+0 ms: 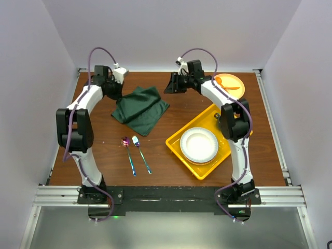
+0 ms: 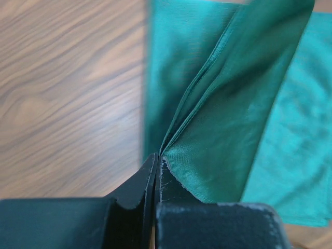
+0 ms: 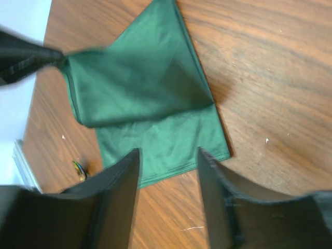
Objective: Fold the napkin into a case and place the utensils inside
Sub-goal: Fold the rectangle-folded napkin at the center of the board.
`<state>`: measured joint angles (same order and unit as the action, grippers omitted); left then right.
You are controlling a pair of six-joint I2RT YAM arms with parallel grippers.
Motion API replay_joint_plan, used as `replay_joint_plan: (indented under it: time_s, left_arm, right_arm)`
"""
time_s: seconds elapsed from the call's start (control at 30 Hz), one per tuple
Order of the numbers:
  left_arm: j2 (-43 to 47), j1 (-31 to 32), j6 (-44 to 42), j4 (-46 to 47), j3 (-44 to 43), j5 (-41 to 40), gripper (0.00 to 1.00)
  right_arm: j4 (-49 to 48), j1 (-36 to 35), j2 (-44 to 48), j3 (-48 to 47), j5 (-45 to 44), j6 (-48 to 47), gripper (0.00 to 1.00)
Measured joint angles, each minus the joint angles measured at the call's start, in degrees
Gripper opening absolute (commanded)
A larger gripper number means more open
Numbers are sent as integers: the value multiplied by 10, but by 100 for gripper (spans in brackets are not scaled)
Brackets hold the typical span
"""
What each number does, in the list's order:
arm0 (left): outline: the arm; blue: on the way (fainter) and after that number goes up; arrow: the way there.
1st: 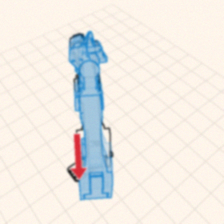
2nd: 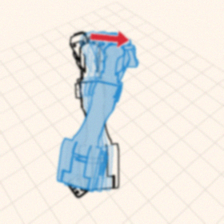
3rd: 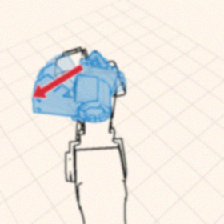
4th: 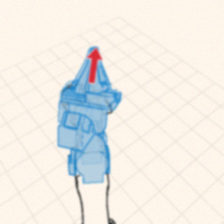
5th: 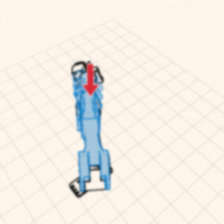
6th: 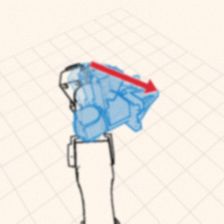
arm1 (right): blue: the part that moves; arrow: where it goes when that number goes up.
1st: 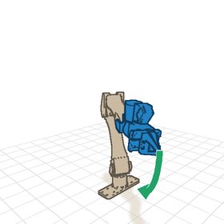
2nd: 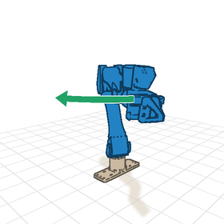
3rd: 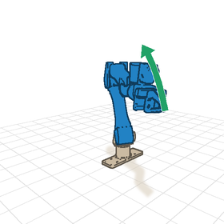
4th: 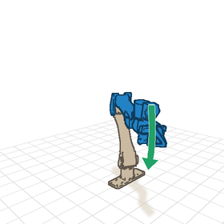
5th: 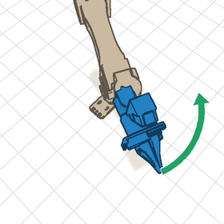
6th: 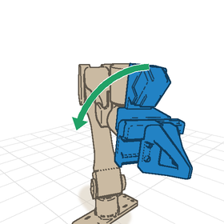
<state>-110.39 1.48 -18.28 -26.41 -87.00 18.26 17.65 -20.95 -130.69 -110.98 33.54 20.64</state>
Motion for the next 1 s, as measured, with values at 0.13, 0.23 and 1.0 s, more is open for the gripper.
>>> replay_joint_plan:
  time_s: [0.13,0.23,1.0]
  left_arm:
    - [-6,-39,13,18,-5,-28,0]
    - [-14,-66,11,39,-14,-66,0]
    - [-45,-141,-38,96,7,-205,0]
  right_arm:
    - [29,-23,2,-4,-4,-62,30]
    - [72,-63,-6,-22,-15,-122,30]
    - [157,-184,-107,-101,-175,-343,17]
